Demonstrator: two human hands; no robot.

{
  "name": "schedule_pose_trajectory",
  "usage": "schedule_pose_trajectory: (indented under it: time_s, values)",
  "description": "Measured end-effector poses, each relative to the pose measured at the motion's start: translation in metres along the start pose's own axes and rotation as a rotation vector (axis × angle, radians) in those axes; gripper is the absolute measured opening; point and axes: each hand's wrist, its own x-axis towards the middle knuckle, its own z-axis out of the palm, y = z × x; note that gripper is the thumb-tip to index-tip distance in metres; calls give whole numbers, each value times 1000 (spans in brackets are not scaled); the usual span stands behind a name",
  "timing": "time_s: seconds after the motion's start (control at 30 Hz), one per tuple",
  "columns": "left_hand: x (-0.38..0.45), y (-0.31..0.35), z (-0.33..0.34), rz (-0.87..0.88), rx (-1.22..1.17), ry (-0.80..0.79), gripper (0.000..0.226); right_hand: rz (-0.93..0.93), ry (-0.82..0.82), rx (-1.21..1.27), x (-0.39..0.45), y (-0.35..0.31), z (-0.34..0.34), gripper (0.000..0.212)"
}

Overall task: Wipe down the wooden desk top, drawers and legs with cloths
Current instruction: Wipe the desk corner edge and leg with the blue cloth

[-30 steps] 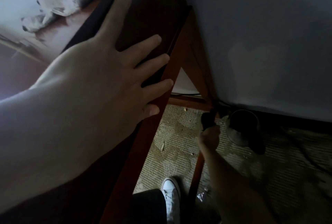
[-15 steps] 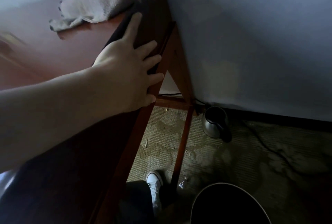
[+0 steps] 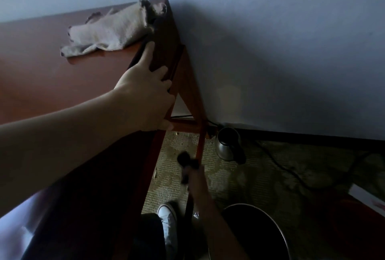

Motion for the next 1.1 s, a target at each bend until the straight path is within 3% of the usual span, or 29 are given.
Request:
schedule_pose_trajectory:
  time_s: [0.07,0.13,0.2,0.3,0.37,0.47,0.57,0.67,0.77,0.9,0.97,1.1]
  values:
    - [-6,-8,1,35,-65,30,86,-132,-19,1,-16,-65,6,82]
    - [-21,-22,8,28,-120,131,85,-384,-7,18,-28,-143,12,49]
    - [-32,-37,16,6,-273,276,78,-547,-8,-2,-20,-208,25,34]
    - [-31,-44,27,6,-659,378,68,-602,17,-56,7,-253,63,42]
    - [-26,-41,27,-10,-804,433,61,-552,53,15,14,-254,82,42]
    - [-20,-37,29,-36,-838,488,60,-604,121,17,-48,-238,93,29]
    - [-16,-38,34,-35,-835,471,48,-629,35,-1,-111,-192,87,16]
    - [-14,-37,38,-14,-820,447,42,-636,40,18,-146,-158,87,21]
    - [-13,-36,38,-22,-805,471,41,-665,129,75,-105,-177,94,18]
    - [-15,-35,36,-34,-820,509,43,-696,177,-39,6,-242,95,54]
    - [-14,-36,36,-44,-825,522,45,-689,154,-76,43,-258,95,45]
    - [-15,-34,36,-41,-799,509,47,-668,99,3,-36,-239,95,35]
